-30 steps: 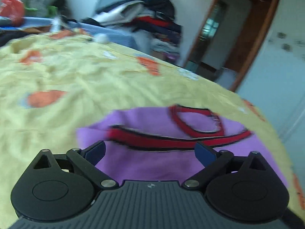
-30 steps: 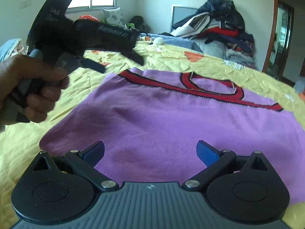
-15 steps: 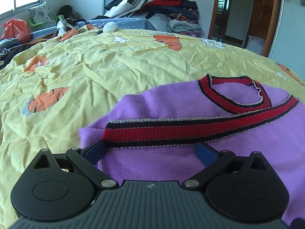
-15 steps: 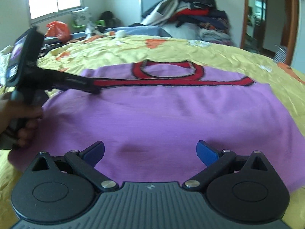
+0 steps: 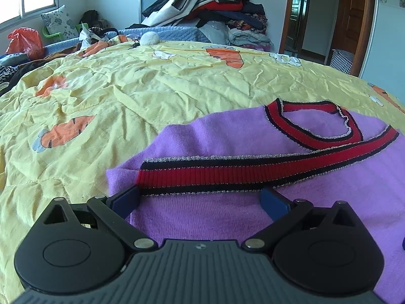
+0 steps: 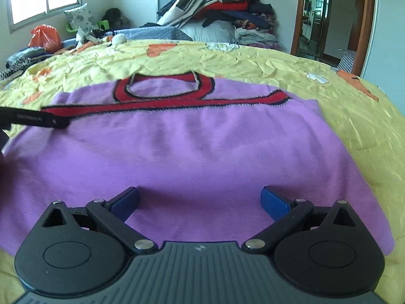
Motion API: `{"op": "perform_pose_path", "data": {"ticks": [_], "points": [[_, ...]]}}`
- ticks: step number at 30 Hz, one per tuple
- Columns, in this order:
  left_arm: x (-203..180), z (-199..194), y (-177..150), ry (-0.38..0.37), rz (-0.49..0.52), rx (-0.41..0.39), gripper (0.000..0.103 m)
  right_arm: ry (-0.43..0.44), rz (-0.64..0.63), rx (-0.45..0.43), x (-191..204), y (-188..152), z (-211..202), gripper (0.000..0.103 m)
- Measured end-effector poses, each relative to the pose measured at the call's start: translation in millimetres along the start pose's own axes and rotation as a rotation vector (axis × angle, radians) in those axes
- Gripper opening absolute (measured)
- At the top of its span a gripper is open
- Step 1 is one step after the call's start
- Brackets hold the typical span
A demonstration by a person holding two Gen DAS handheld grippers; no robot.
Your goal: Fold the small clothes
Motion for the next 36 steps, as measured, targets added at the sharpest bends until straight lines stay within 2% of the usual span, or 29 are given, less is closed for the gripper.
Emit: {"op": "perform_pose_path", "data": {"ticks": [7, 9, 12, 15, 20, 28, 33, 36], "points": [[3.3, -3.4, -0.6, 0.026, -0.019, 0.026, 0.103, -0.002, 0.017, 0.0, -17.2, 0.3, 0.7, 0.103], [9.1, -11.0, -3.4, 0.001, -0.08, 0.037, 0.099, -0.017, 0.015, 0.005, -19.7, 1.4, -2.0, 0.103], [10.3, -33.8, -9.7, -0.01, -0.085, 0.016, 0.097, -0.022, 0.02, 0.01, -23.1, 1.2, -4.1, 0.103], [2.6, -59.7, -24.3, -0.048, -0.071, 0.008, 0.098, -0.027, 0.007, 0.014, -24.2, 0.1, -5.2, 0.103], [-15.7, -85.8, -57.2, -0.067, -0.042, 0.017, 0.1, -0.034, 0.007, 0.02, -25.0, -2.8, -8.2, 0.103], [-31.4, -96.1, -90.7, 0.01, 0.048, 0.018, 0.103, -0.033, 0.004, 0.034, -25.1, -12.6, -12.2, 0.103], [-19.1, -105.2, -104.8, 0.001, -0.012, 0.045, 0.103, -0.024, -0.003, 0.023, -26.3, -26.0, -23.1, 0.103], [-16.6, -115.5, -109.5, -0.008, -0.023, 0.067, 0.103, -0.02, -0.008, 0.045, -26.4, -27.5, -29.6, 0.103]]}}
Point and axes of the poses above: each gripper's, at about its wrist camera, not at the fingertips, and z roughly the way its jaws point, x to its left, y to its top, the point moved 8 cm from there along z, roughly the way its jaws point, and after that the axes turned 3 degrees about y, right-handed, at the moved point
